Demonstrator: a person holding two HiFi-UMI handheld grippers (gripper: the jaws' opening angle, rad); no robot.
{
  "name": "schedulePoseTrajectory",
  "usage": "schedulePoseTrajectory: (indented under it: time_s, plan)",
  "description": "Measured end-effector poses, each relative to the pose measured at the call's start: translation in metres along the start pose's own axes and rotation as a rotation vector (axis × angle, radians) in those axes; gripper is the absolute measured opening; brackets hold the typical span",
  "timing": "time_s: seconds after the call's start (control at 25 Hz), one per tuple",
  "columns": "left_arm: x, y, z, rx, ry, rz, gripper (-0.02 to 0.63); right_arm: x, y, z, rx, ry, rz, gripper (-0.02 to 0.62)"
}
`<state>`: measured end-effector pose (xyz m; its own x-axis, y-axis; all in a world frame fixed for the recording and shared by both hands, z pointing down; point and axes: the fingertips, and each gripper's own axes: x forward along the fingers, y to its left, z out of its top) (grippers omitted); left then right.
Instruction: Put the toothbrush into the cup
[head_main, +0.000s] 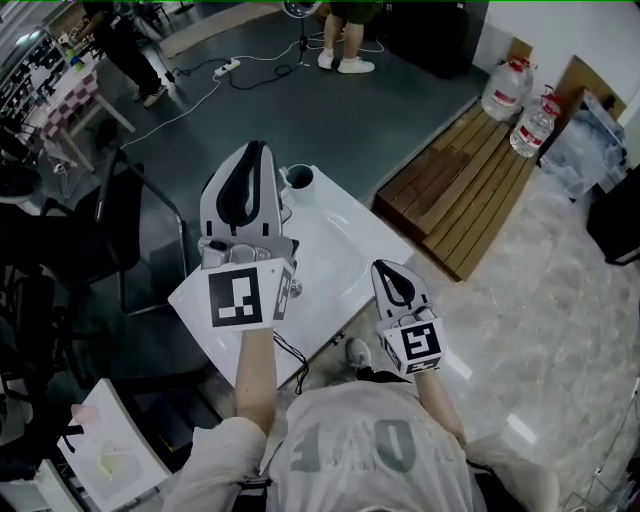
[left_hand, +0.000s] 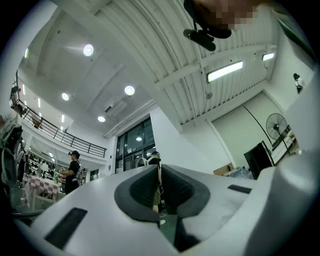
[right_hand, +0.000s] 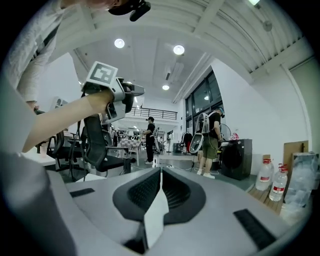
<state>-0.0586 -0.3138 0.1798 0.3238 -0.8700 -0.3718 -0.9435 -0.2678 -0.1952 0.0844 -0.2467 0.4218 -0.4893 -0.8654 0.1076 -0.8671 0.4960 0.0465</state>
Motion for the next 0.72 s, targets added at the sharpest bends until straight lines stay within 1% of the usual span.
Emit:
schedulePoseTrajectory:
  time_s: [0.12,0.24,0.32,0.44,0.56,0.72]
  plan:
    - [-0.033,-0.007,0.002,-0.036,-0.009,-0.008,0.037,-0.001,0.012,0.001,0.004,-0.003,0.018,0.032]
    - [-0.061,-0.014,-0.013,-0.082,0.018,0.0,0.032,-0.002,0.021,0.004,0.008,-0.011,0.039,0.032]
    - [-0.079,-0.02,-0.032,-0.092,0.066,0.029,0.031,-0.002,0.027,0.007,0.004,-0.02,0.052,0.032]
    - [-0.11,-0.033,-0.075,-0.12,0.171,0.067,0.031,-0.001,0.034,0.012,-0.007,-0.038,0.055,0.032]
    - [-0.129,-0.048,-0.121,-0.128,0.276,0.045,0.031,0.001,0.035,0.011,0.002,-0.04,0.037,0.032]
    - [-0.14,-0.052,-0.159,-0.105,0.36,0.045,0.031,0.003,0.036,0.001,-0.002,-0.003,0.028,0.032]
